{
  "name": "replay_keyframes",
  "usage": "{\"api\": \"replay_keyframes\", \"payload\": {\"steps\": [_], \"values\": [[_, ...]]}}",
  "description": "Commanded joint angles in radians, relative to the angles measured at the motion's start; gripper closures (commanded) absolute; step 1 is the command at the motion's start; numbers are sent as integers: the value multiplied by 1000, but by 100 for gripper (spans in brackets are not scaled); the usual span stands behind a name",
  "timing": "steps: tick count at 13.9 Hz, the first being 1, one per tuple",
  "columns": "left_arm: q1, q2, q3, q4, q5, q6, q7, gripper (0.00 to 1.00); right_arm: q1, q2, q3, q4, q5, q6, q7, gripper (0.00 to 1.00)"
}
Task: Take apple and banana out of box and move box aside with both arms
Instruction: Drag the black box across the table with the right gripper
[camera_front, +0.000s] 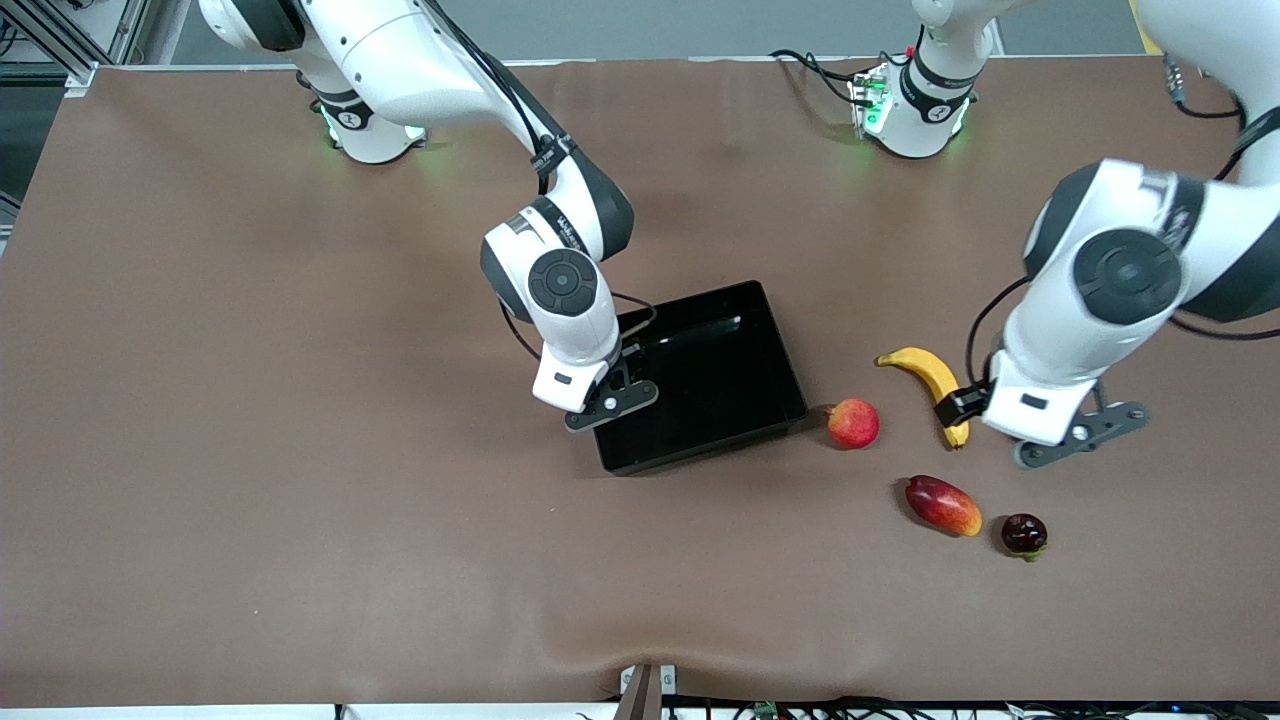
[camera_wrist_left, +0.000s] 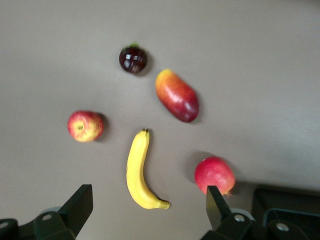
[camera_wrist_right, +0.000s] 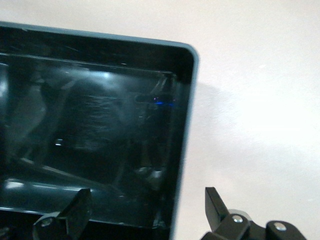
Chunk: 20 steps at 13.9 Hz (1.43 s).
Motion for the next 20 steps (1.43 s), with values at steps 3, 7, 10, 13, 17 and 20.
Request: {"api": "replay_keyframes", "payload": {"steps": [3, 7, 10, 13, 17, 20], "values": [[59, -91, -30, 66, -33, -35, 114, 0, -10, 12, 10, -23, -42, 4, -5, 0], [88, -102, -31, 103, -107, -38, 157, 0, -13, 14, 11, -43, -26, 20, 25, 100], [116, -129, -30, 100, -171, -40, 199, 0, -45, 5, 14, -42, -23, 12, 45, 100], [46, -183, 81, 91, -196, -64, 309, 0, -85, -37, 17, -42, -23, -23, 42, 100], [-147, -314, 391, 7, -376, -89, 452, 0, -215, -129, 14, -43, 32, -103, -32, 100], [-292, -419, 591, -102, -450, -89, 547, 0, -402, -172, 17, -43, 36, -154, -220, 100]]}}
